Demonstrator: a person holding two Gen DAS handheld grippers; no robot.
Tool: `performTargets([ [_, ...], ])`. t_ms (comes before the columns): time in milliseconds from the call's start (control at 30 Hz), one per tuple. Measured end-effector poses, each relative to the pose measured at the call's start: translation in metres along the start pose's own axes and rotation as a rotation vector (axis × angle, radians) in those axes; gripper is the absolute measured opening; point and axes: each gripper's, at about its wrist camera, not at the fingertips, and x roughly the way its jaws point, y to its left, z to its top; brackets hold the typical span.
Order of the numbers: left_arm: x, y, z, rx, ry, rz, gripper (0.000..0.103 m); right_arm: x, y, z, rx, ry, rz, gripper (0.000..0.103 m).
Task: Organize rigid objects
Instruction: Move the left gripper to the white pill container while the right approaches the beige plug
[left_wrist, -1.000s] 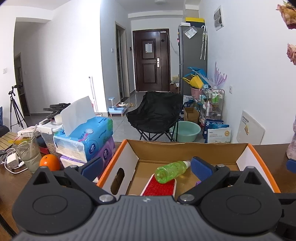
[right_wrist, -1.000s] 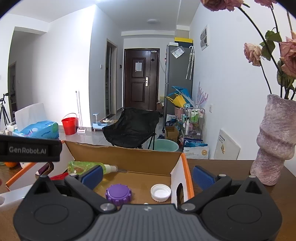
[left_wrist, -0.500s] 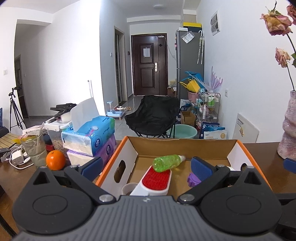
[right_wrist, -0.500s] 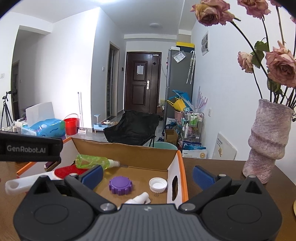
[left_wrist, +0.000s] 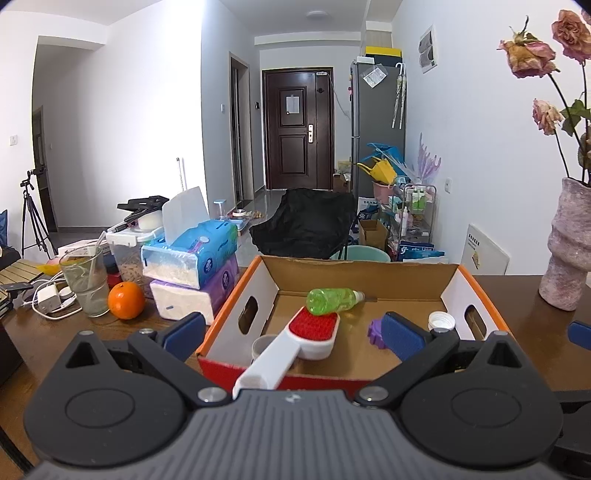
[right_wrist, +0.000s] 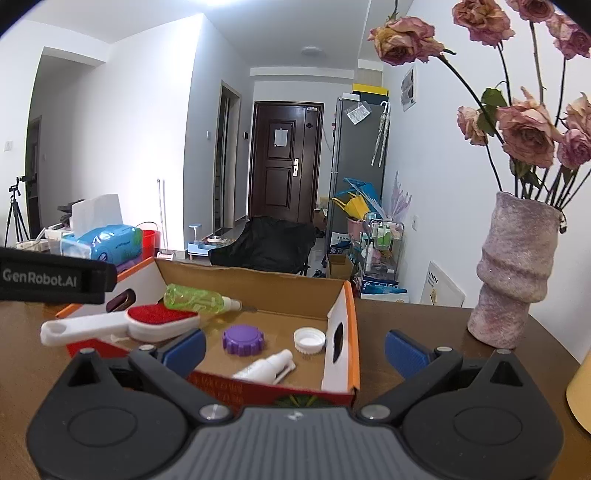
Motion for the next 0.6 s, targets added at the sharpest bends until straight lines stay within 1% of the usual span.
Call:
performTargets([
  [367,-0.033,0.006,-0.018,-0.011,0.005,-0.008,0.103,-0.039,-0.003,-0.022,0.004,0.011,-0.001,0.103],
  [600,-0.050,0.008,-0.031,-0.014,0.024,-0.008,0.103,-0.062,-0.001,-0.033,0.018,0.006,0.006,0.103],
])
